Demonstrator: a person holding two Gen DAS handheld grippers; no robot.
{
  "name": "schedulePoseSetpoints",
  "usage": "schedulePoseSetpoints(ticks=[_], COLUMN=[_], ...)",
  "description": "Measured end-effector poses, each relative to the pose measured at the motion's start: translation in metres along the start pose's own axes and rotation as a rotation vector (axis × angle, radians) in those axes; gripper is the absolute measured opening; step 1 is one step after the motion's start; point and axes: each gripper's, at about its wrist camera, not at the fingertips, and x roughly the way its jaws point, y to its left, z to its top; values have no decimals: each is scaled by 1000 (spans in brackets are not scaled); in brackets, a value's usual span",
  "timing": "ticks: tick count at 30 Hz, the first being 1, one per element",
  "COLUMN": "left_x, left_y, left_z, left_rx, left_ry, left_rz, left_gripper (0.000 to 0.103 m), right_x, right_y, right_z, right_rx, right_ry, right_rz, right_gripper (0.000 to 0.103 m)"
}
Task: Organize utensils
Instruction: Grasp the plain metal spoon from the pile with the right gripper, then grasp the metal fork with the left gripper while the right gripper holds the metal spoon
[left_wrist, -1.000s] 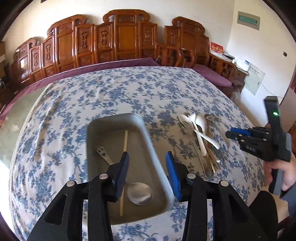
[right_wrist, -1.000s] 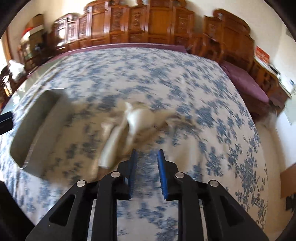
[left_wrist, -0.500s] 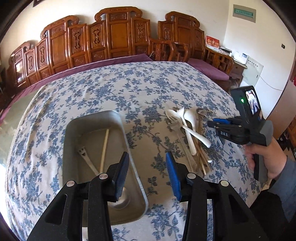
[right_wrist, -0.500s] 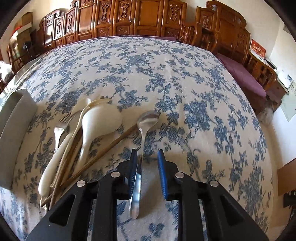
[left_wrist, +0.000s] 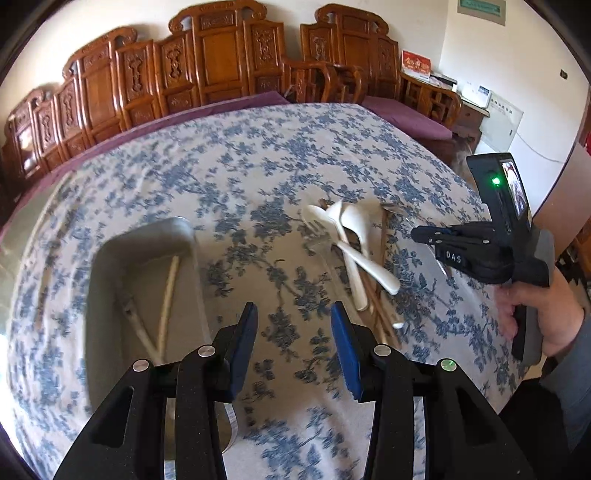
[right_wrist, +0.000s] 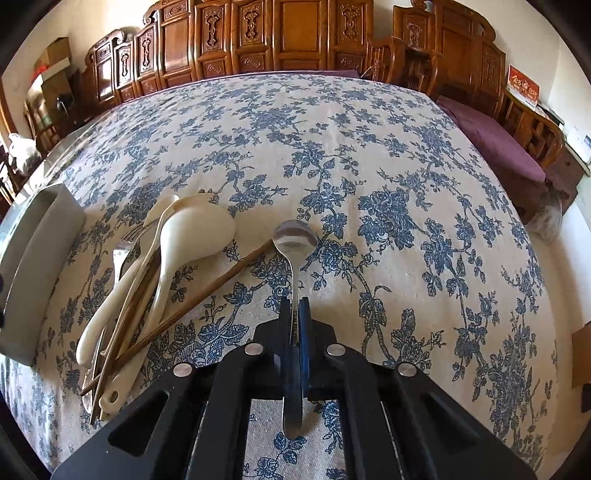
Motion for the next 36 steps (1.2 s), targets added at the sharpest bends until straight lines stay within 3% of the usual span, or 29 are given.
schedulePoseSetpoints(ticks=[12,19,22,27,36], left_x=[56,78,87,98,98], left_y=[-11,-20,-22,-20,-19], left_z=[18,22,24,26,28], left_rx=[-20,-30,-48,-84,-50], left_ry=[89,124,147,175,177], left_rz=[-27,-41,-60,-73,-13], left_gripper=[39,27,17,16,10], right_x=[-19,-24,-23,-23,-24], right_y=[-17,-26,-26,-23,-22], right_z=[9,9,8,7,7], right_rx=[69,93,96,89,88], right_ry=[-104,-126,-124,-125,-126], right_rz=[34,63,67,76,82], right_gripper=[5,5,5,5,5])
